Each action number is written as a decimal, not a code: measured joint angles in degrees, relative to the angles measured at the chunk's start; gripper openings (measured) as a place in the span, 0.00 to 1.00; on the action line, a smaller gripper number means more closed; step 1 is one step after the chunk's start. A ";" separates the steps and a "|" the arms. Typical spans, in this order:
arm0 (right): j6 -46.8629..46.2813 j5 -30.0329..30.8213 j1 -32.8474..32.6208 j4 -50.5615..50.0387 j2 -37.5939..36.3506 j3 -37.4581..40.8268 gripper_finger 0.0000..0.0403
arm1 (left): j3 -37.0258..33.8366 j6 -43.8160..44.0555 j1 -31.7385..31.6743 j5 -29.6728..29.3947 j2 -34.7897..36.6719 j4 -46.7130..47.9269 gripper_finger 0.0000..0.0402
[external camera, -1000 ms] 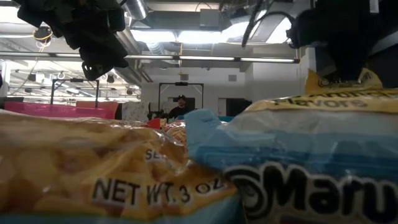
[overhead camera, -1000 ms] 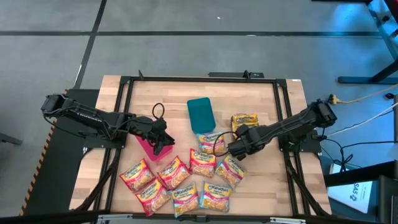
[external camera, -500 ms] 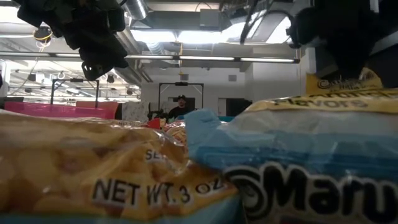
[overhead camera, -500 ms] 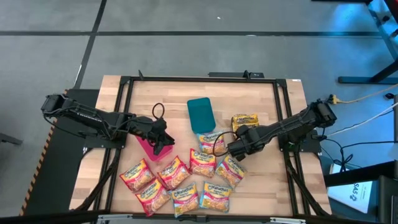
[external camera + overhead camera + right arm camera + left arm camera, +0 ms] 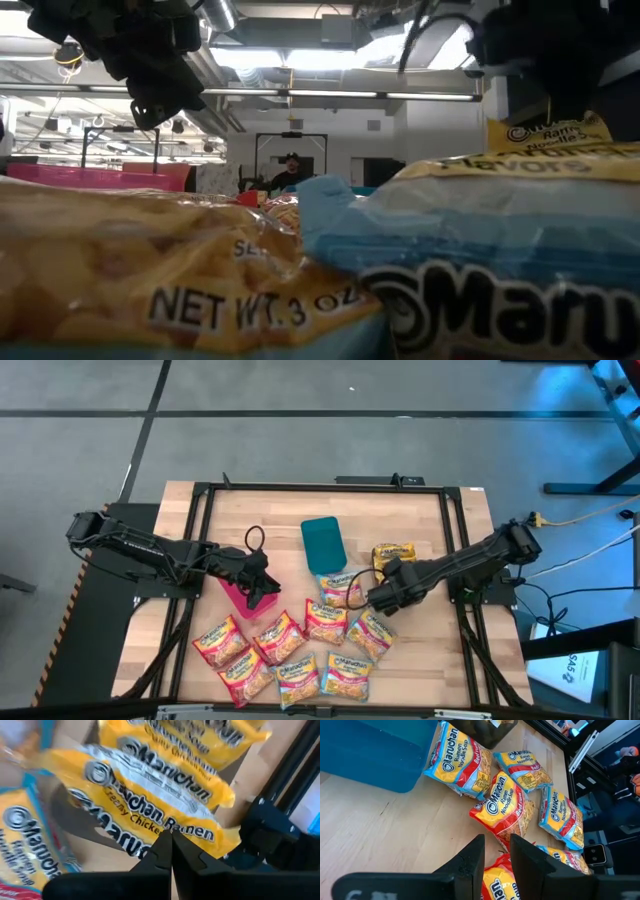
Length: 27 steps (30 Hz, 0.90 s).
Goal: Sort Maruchan noodles
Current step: Put the yellow noodle pack into the black bin, then put the blue noodle pack into the blue bin
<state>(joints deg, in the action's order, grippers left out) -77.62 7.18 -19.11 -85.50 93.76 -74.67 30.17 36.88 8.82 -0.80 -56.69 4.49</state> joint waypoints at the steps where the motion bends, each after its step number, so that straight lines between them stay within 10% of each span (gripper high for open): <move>1: -0.07 -0.67 -0.02 0.93 0.00 0.85 0.01 | 0.00 0.00 0.00 0.00 0.00 0.00 0.21; 15: 0.13 -3.68 0.00 6.13 -0.03 4.04 0.01 | 0.00 0.00 0.00 0.02 0.00 0.25 0.21; 27: 0.69 3.50 -0.02 -2.80 0.00 -14.08 0.01 | 0.00 -1.09 0.00 0.00 0.00 0.72 0.21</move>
<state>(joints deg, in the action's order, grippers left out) -76.93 10.68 -19.14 -88.30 93.76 -88.75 30.17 35.79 8.82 -0.80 -56.69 5.21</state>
